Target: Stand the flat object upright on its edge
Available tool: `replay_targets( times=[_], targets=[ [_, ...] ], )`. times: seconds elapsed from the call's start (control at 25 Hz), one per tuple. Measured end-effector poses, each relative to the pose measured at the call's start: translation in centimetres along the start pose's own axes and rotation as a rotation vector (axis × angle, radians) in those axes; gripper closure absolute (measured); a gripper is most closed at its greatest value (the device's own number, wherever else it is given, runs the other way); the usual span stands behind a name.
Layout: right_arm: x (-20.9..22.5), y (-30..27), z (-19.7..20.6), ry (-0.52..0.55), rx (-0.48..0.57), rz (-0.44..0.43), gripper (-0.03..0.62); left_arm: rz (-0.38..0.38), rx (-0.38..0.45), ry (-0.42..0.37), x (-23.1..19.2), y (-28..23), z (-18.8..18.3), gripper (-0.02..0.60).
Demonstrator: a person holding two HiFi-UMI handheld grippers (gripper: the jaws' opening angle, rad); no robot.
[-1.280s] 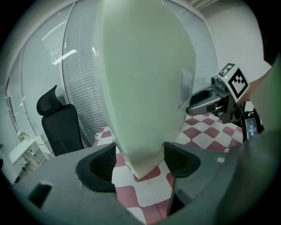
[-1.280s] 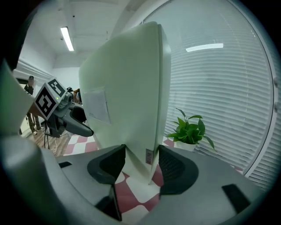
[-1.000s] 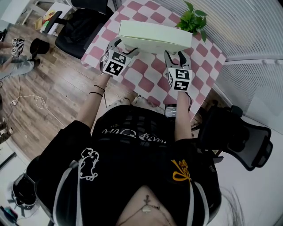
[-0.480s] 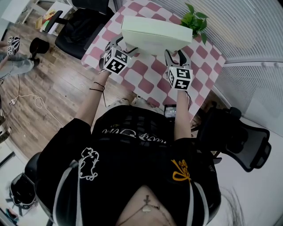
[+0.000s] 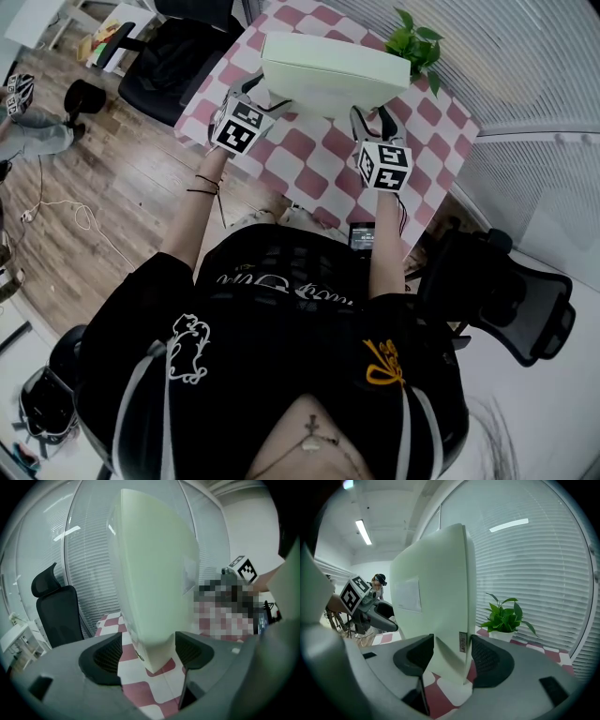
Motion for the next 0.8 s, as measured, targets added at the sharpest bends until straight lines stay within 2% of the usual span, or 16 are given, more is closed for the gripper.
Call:
replay_targets(
  times=[0.52, 0.8],
  targets=[
    [-0.9, 0.9, 0.4, -0.008, -0.025, 0.010, 0.355, 0.027, 0.021, 0.045, 0.5, 2.0, 1.4, 0.230],
    [-2.4, 2.8, 0.4, -0.045, -0.006, 0.027, 0.355, 0.055, 0.074, 0.072, 2.0, 4.3, 1.8, 0.232]
  ],
)
Point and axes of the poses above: the fingertips, and each gripper's own axes: y backward along the fingers, x to its right, z out of its underside, the point moved 5 cm from there along y, backward along the fingers, and after that the axes turned 4 degrees about z, right-handed, at the moved point
